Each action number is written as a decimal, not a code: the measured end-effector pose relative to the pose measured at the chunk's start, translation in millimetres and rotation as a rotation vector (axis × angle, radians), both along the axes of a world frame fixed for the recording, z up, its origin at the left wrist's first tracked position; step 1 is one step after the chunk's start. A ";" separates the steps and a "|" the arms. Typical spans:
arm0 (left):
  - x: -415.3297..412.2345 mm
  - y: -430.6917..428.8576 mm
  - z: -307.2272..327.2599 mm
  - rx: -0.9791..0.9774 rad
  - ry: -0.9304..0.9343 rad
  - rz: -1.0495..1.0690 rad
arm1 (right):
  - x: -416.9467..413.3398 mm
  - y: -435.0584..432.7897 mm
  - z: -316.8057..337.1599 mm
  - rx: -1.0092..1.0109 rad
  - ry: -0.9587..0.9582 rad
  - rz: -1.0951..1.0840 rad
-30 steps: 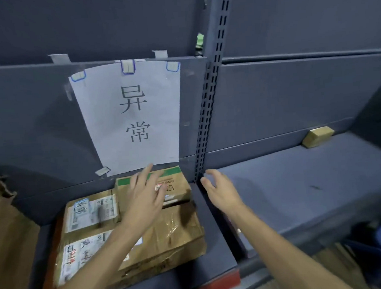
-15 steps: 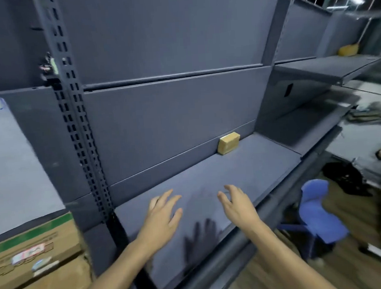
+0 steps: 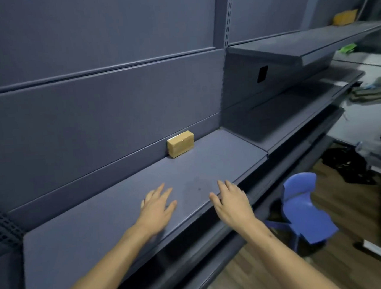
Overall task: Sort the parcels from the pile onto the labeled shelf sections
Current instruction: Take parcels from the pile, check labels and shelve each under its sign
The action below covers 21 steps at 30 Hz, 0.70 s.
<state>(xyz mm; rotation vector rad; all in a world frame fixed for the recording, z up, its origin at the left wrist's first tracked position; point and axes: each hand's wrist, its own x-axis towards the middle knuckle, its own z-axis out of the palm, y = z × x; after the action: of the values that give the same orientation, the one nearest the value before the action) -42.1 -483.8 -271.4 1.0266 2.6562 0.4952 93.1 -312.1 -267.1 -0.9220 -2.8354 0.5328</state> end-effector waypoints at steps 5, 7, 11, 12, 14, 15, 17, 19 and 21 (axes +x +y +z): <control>-11.2 51.0 -2.7 -0.020 0.015 -0.022 | -7.9 40.2 -6.5 -0.015 -0.032 -0.004; -19.0 66.9 -8.8 -0.036 0.022 -0.021 | -13.7 53.3 -10.5 -0.028 -0.061 0.004; -49.4 100.7 -20.3 -0.034 0.031 -0.008 | -36.7 85.3 -11.3 -0.025 -0.111 0.026; -59.3 108.6 -22.7 -0.032 0.032 -0.011 | -45.7 93.4 -11.6 -0.025 -0.125 0.026; -77.6 123.6 -27.5 -0.019 0.039 -0.015 | -65.3 108.1 -10.1 -0.019 -0.143 0.018; -85.9 130.1 -29.4 -0.007 0.044 -0.013 | -76.2 115.2 -8.9 -0.021 -0.150 0.017; -103.2 141.1 -30.9 0.019 0.046 0.003 | -99.1 127.7 -4.8 -0.028 -0.161 0.023; -119.8 149.5 -31.2 0.029 0.046 0.028 | -120.6 137.8 -0.9 -0.024 -0.166 0.046; -135.1 156.3 -30.2 0.040 0.053 0.047 | -141.9 148.1 3.0 -0.019 -0.166 0.064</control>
<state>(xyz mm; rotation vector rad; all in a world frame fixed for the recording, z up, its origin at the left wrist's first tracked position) -177.2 -327.5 -301.6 1.0049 2.7332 0.5405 -48.8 -164.0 -264.2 -0.9222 -3.0222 0.5143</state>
